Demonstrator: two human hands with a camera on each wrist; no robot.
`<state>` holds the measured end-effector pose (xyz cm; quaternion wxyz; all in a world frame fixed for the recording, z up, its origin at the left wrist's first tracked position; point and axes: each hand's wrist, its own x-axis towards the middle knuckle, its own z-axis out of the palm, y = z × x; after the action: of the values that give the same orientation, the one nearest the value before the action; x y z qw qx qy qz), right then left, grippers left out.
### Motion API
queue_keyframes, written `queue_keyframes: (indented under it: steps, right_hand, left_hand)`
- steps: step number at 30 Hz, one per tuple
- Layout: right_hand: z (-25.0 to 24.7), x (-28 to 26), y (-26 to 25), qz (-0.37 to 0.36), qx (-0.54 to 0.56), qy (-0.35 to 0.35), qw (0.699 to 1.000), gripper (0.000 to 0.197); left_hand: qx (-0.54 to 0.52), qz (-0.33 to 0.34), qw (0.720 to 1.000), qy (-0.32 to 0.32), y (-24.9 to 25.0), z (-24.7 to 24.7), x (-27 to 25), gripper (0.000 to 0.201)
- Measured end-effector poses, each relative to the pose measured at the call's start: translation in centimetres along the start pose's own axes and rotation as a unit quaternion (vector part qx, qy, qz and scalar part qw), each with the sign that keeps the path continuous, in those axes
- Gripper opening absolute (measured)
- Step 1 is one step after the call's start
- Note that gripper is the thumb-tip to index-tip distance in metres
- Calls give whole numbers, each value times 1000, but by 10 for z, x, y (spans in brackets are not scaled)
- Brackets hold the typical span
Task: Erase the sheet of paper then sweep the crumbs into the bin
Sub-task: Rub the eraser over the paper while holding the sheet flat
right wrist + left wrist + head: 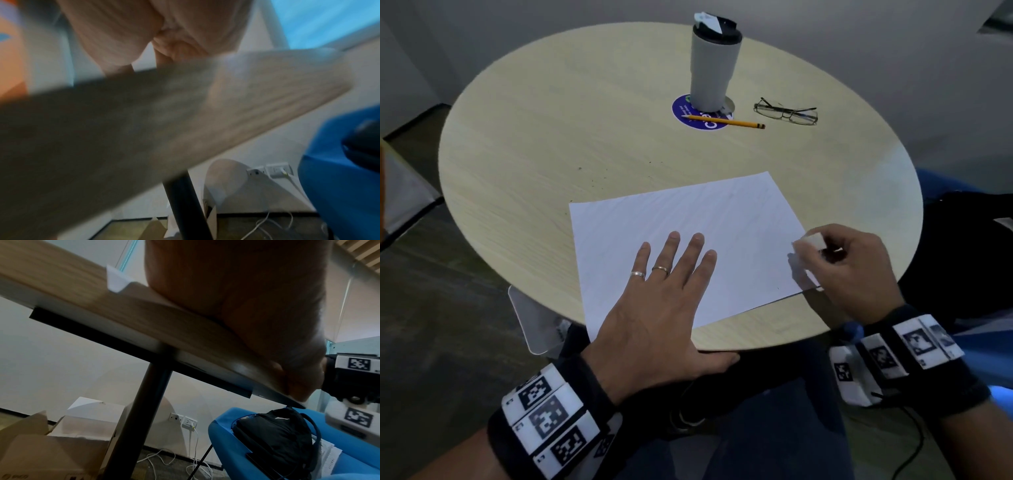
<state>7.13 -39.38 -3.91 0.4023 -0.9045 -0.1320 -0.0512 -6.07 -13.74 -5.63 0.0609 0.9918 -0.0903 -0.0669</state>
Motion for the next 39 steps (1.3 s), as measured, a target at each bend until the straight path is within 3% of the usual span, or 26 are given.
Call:
queue_keyframes:
  steps: [3,7,13,20,22,28,34,36,39]
  right_hand:
    - [-14,-1,18,6,31,7,999,10]
    - [-24,-6,31,-26,12,-11,1000,20]
    - [-27,-2,34,-51,-3,-16,999,10]
    - [-28,1,38,-65,5,-2,998,8]
    - [-28,2,42,-55,-4,4,998,8]
    - [-28,4,41,-28,39,-15,999,11]
    - [-24,7,39,-11,76,-26,997,13]
    - [-23,8,40,-14,72,-21,997,14]
    - [-24,8,39,-21,59,-16,998,13]
  left_hand:
    - [-1,-1,1000,-9,0,-1,1,133]
    - [-1,8,999,-40,-2,-8,4,134]
    - [30,8,994,-104,10,-41,24,132]
    - [27,165,978,-124,82,-43,70,120]
    - [23,178,974,-141,92,-34,79,119]
    - [30,151,970,-188,79,-27,94,108]
    - [55,-54,985,-155,30,-44,103,120]
    - [56,13,989,-133,40,-43,100,115]
    - [81,203,963,-158,64,-33,90,99]
